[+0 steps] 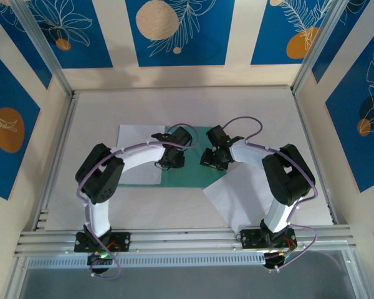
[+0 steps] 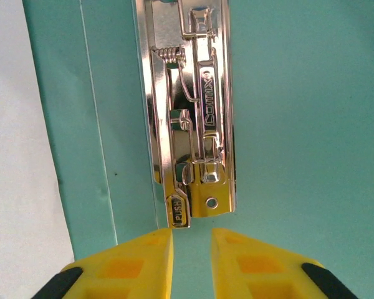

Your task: Put the files into the folder

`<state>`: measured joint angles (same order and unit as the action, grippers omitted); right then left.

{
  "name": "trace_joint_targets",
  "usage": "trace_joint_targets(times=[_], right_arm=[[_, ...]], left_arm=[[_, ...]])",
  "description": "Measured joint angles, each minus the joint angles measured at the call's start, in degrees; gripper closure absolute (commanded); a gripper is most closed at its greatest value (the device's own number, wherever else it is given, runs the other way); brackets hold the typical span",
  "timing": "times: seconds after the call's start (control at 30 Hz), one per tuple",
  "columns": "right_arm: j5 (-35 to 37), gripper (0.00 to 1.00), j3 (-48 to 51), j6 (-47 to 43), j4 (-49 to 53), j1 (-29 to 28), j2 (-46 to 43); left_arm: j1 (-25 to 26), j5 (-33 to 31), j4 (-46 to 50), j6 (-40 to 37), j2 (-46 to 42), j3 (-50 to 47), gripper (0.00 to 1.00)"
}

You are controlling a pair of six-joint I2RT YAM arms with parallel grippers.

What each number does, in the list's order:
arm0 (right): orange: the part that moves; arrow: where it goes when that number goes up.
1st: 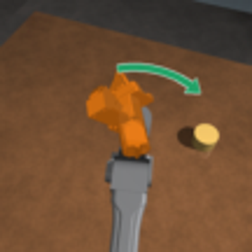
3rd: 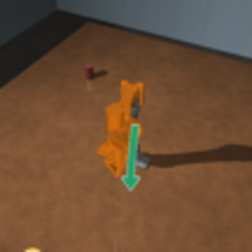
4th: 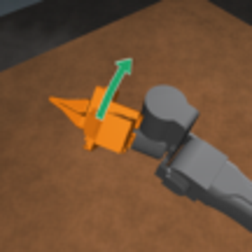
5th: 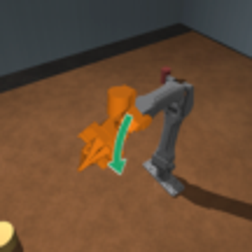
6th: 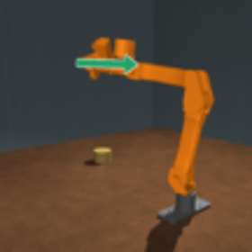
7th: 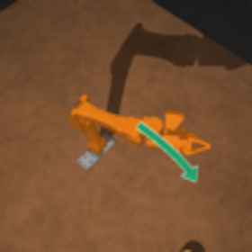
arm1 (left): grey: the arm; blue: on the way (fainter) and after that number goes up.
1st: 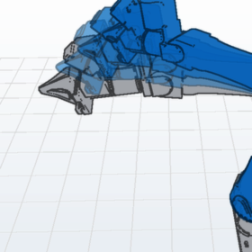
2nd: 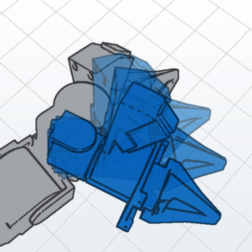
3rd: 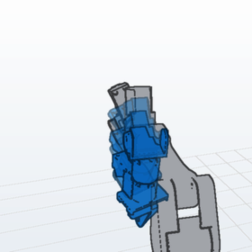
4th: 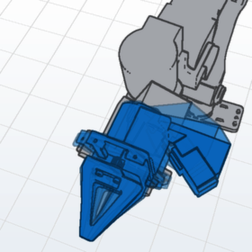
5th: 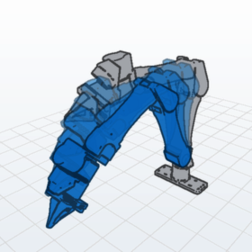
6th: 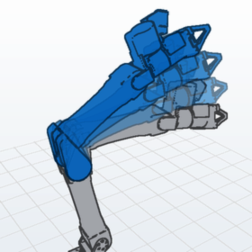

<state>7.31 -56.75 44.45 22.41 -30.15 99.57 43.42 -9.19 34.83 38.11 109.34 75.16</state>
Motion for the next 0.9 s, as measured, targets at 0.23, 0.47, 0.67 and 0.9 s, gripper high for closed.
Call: trace_joint_targets(times=[0.23, 0.47, 0.67, 0.9], right_arm=[[0.0, 0.55, 0.0, 0.0, -0.42, -0.63, 0.02], [0.0, 0.55, 0.0, 0.02, -0.37, -0.63, 0.02], [0.0, 0.55, 0.0, 0.02, -0.37, -0.63, 0.02], [0.02, 0.55, 0.0, 0.02, -0.35, -0.63, 0.02]], left_arm=[[0.0, -0.87, 0.57, -0.07, 0.79, 0.87, 0.77], [0.0, -2.29, 1.38, -0.24, 0.79, 1.01, 0.72], [-0.02, -2.51, 1.66, -0.31, 0.79, 1.01, 0.76], [-0.02, -2.49, 1.64, -0.5, 0.79, 1.01, 0.78]])
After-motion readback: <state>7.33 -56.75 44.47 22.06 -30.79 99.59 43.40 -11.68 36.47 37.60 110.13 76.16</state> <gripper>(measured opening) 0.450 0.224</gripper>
